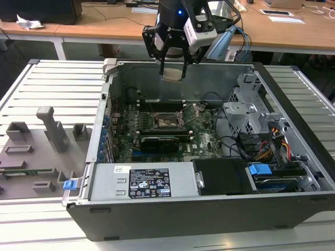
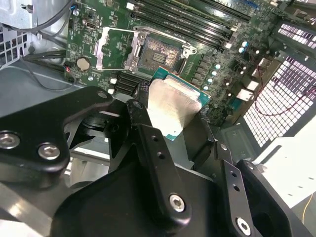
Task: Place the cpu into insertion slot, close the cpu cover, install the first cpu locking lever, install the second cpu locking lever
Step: 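Place the cpu into insertion slot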
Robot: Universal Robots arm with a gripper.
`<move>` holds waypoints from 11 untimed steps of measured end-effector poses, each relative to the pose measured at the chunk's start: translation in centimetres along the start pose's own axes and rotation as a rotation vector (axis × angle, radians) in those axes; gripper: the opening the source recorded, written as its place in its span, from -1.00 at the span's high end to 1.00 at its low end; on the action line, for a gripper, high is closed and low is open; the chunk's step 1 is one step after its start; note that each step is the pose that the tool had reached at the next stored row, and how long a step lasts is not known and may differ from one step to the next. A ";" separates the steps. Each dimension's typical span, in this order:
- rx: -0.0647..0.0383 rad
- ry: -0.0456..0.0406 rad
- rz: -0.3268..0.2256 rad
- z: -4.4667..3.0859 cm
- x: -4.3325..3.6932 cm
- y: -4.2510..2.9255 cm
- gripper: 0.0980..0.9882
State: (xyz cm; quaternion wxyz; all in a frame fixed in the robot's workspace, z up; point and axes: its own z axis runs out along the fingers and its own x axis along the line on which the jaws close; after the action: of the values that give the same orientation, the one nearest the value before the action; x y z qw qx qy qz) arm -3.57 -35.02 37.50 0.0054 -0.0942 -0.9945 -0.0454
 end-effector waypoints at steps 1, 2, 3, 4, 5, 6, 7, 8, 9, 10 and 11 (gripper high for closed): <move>0.000 -0.0002 0.002 0.00 0.00 0.00 0.04; 0.000 -0.0004 0.004 0.00 0.00 0.00 0.04; 0.000 -0.0007 0.007 0.00 0.00 0.00 0.04; 0.000 -0.0009 0.010 0.00 0.00 0.00 0.04; 0.000 -0.0013 0.014 0.01 0.01 0.00 0.04; 0.000 -0.0016 0.017 0.00 0.01 0.00 0.04; 0.000 -0.0018 0.019 0.01 0.01 0.00 0.04; 0.000 -0.0021 0.023 0.01 0.01 0.00 0.04; -0.001 -0.0025 0.027 0.01 0.01 0.00 0.04; -0.001 -0.0028 0.031 0.01 0.01 0.00 0.04; -0.001 -0.0030 0.033 0.01 0.01 0.00 0.04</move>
State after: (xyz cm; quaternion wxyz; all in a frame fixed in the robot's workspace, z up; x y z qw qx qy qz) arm -3.57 -35.02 37.49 0.0047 -0.1109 -0.9928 -0.0455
